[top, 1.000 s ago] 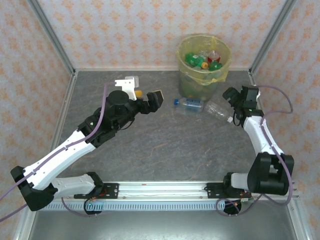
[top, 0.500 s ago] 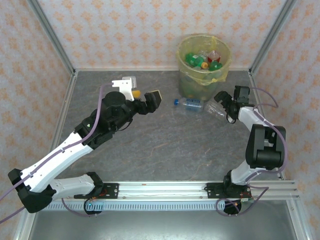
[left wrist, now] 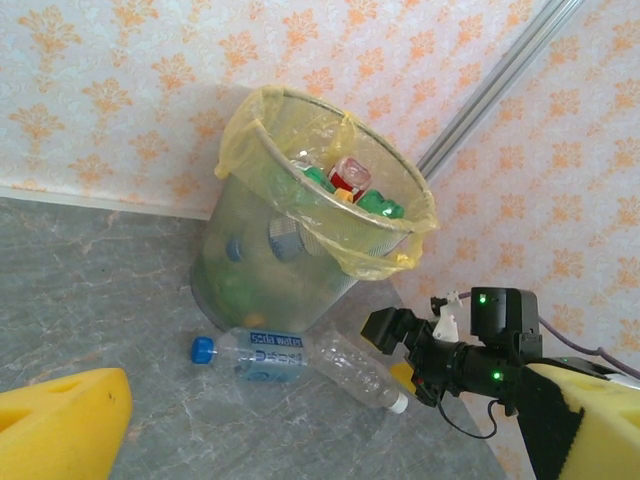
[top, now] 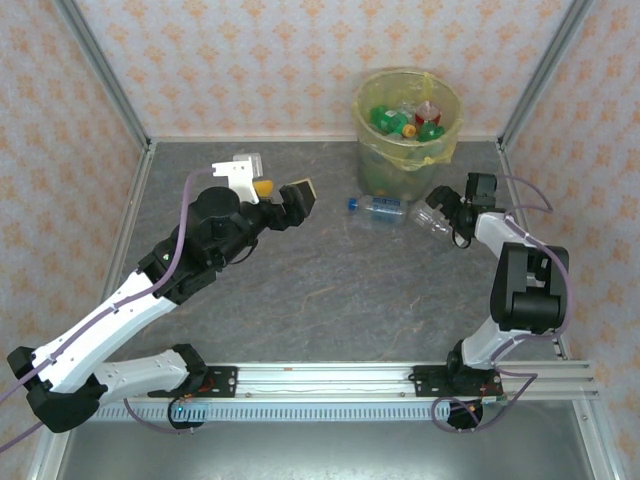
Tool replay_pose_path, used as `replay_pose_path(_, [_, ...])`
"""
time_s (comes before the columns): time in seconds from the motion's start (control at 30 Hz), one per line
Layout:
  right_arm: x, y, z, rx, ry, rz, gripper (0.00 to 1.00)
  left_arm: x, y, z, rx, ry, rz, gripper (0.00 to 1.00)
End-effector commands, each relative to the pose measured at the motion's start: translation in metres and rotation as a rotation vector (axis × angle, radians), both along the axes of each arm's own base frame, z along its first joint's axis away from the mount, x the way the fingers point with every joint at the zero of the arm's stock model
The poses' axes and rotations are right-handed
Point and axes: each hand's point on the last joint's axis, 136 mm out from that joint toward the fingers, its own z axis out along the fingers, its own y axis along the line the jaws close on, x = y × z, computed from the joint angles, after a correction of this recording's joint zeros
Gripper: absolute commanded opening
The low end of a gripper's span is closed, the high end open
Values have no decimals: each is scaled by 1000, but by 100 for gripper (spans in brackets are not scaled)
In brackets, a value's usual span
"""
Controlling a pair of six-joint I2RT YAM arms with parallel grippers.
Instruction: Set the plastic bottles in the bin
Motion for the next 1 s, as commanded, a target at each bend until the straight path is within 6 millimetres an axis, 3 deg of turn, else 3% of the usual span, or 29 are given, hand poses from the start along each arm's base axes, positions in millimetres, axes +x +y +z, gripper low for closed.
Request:
replay_pose_path(0.0, [6, -1, 4, -6, -17, 20, 100, -1, 10, -4, 6, 8, 32, 99])
replay_pose_path(0.3, [-17, 13, 9, 39, -34, 40, 99, 0, 7, -11, 7, 11, 23, 99])
replay_pose_path(0.77, [-59, 51, -8, 36, 16, 125, 97, 4, 0, -18, 14, 22, 6, 99])
replay_pose_path(0.97, [-69, 52, -16, 10, 33, 137, 93, 5, -4, -19, 7, 26, -7, 99])
